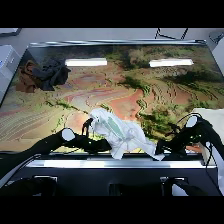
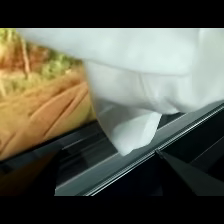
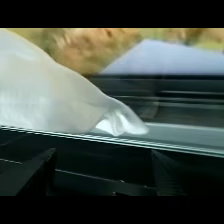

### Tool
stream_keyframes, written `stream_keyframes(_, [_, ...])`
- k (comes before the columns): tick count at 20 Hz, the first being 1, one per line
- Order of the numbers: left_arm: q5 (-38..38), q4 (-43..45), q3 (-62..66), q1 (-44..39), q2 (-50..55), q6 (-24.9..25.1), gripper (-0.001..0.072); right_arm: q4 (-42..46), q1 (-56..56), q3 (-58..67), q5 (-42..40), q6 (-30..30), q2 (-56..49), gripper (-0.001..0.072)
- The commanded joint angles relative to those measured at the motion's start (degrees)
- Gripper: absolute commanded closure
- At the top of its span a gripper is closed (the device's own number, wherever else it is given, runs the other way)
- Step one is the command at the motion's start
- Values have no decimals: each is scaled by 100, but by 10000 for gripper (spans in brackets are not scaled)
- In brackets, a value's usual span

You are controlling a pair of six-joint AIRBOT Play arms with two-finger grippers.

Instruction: Fold the clothes and pants, and hang the long-sleeved shirts on hangers.

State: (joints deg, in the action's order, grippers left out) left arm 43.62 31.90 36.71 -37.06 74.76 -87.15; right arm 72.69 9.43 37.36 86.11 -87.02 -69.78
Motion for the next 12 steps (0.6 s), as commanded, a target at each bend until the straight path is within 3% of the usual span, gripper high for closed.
stream_keyframes(1, [-866, -708, -66, -581, 271, 20, 93, -400, -4, -295, -328, 118, 59, -2])
stream_keyframes(5, [-1231, -1012, -66, -804, 433, 15, 138, -461, -4, -315, -627, 114, 52, -3])
stream_keyframes(6, [-1344, -1161, -66, -846, 466, 17, 320, -457, -4, -328, -686, 116, 55, -3])
stream_keyframes(7, [-1445, -1241, -66, -883, 472, 22, 548, -457, -4, -341, -748, 114, 55, -2])
stream_keyframes(10, [-1471, -1239, -63, -894, 450, 109, 666, -514, -4, -350, -872, 85, 52, 19])
stream_keyframes(12, [-1471, -1239, -63, -898, 382, 323, 690, -654, -4, -433, -997, 52, 52, 91])
